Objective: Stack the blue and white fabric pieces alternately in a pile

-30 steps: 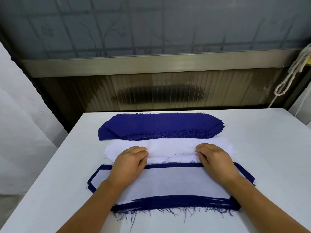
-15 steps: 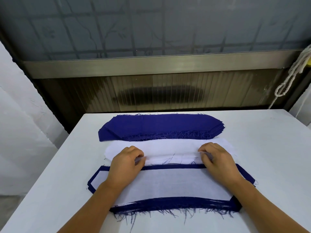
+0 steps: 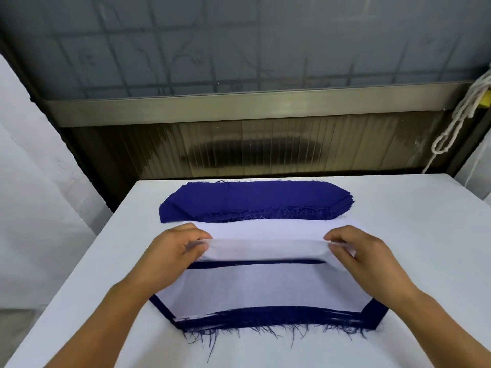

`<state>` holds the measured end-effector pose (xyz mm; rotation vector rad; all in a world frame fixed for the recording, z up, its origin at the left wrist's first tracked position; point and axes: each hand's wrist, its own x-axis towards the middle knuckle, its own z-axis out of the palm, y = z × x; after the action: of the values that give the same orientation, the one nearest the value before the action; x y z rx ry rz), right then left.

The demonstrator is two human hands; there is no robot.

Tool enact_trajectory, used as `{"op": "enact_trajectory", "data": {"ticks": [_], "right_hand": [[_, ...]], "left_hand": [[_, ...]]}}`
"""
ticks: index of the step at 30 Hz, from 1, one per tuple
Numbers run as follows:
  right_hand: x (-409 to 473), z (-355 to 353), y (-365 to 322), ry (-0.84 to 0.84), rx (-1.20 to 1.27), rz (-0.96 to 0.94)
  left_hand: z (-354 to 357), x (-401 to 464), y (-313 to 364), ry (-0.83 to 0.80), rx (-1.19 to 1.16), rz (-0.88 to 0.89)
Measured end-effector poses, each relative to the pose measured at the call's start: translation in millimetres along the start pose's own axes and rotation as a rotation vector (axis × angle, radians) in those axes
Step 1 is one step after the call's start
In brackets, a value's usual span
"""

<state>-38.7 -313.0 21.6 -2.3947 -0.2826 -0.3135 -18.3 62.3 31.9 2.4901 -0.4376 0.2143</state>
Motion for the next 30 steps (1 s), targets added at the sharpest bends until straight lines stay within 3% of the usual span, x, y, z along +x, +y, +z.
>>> {"op": "enact_trajectory", "data": {"ticks": [3,7,10,13,15,20,24,30], "right_hand": [[-6.0,-14.9,-5.6,-0.193,0.108,0.093],[5.0,-19.8,-6.3,-0.333,0.032,0.188],[14.0,-15.6,-9.4,-0.164,-0.113,0.139],[11.2,-13.1,-11.6,0.113,-0.163,-0.047],[3.1,-12.8,-5.9,0.237,-0.205,-0.217],[-39.5,9.7,25.7,0.165,-0.287,-0.474],[-61.4,24.3,39.7,0.089,-0.226,-0.416],[-60.5,22.9,38.4,0.108,-0.177,-0.349]], "left_hand": [[-14.7,-8.3,-1.2,-0.157,-0.175,-0.127],[-14.5,-7.3,-2.4,-0.309,-0.083,-0.199],[-13.3,-3.0,4.1,-0.129,-0.012,-0.187],[-18.0,-5.3,8.7,0.166,0.04,-0.026],[-18.8,-14.4,8.4,0.258,0.112,0.073],[2.5,-51.7,-10.4,0.176,0.111,0.297],[29.2,-72.1,-26.9,0.064,0.157,0.295],[39.7,-74.5,-33.5,0.053,0.099,0.25]]}}
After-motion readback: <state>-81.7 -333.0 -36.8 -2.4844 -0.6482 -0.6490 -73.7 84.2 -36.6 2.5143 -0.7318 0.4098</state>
